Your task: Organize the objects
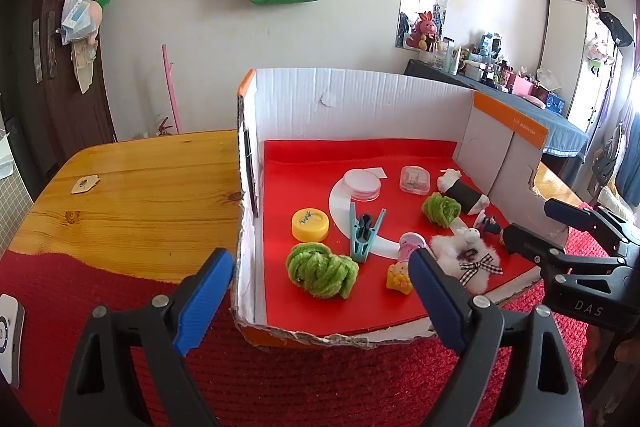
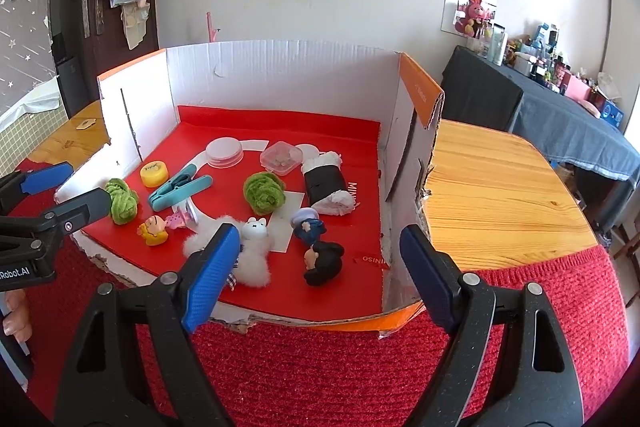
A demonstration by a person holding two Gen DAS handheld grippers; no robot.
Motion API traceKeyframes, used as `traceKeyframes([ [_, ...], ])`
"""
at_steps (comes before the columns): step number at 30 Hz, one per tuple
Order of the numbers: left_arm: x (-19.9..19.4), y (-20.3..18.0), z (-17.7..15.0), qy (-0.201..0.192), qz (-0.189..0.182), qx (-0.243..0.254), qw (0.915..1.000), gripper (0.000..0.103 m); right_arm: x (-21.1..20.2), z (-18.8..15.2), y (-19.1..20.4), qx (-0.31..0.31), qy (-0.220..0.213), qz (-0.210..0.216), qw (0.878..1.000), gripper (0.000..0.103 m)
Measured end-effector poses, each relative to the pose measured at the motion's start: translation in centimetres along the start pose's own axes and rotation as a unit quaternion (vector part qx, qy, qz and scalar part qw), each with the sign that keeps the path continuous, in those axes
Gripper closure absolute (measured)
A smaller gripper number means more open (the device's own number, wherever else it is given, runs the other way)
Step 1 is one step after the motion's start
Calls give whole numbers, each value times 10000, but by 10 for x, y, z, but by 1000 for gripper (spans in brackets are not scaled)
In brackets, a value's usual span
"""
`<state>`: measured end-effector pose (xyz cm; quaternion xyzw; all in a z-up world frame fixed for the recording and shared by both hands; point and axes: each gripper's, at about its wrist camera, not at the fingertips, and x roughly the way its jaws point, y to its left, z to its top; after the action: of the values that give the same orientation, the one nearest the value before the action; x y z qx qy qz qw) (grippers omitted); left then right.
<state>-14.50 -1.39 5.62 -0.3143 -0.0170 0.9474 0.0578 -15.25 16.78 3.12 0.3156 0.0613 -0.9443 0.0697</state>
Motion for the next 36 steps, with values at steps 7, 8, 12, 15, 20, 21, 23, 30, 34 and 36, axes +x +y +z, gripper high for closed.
traceKeyframes([
  [7,0,0,0,10,-6,3,10000,12,0,0,0,-18,6,-27,10000,20],
  [8,0,0,0,8,-8,1,10000,12,0,0,0,-18,7,-26,10000,20],
  [12,1,0,-1,18,-14,1,10000,12,0,0,0,-17,6,-21,10000,20],
  [15,1,0,-1,16,-10,5,10000,12,0,0,0,-19,7,-23,10000,20],
  [20,1,0,-1,12,-17,-4,10000,11,0,0,0,-16,7,-22,10000,19],
  [21,1,0,-1,13,-17,-3,10000,11,0,0,0,-16,7,-22,10000,19],
  [23,1,0,-1,14,-20,-6,10000,11,0,0,0,-17,8,-25,10000,19],
  [30,2,0,-1,10,-23,-6,10000,11,0,0,0,-17,8,-21,10000,19],
  [34,1,0,-1,5,-28,-13,10000,11,0,0,0,-20,9,-24,10000,19],
  [36,1,0,-1,5,-26,-9,10000,11,0,0,0,-21,10,-26,10000,19],
])
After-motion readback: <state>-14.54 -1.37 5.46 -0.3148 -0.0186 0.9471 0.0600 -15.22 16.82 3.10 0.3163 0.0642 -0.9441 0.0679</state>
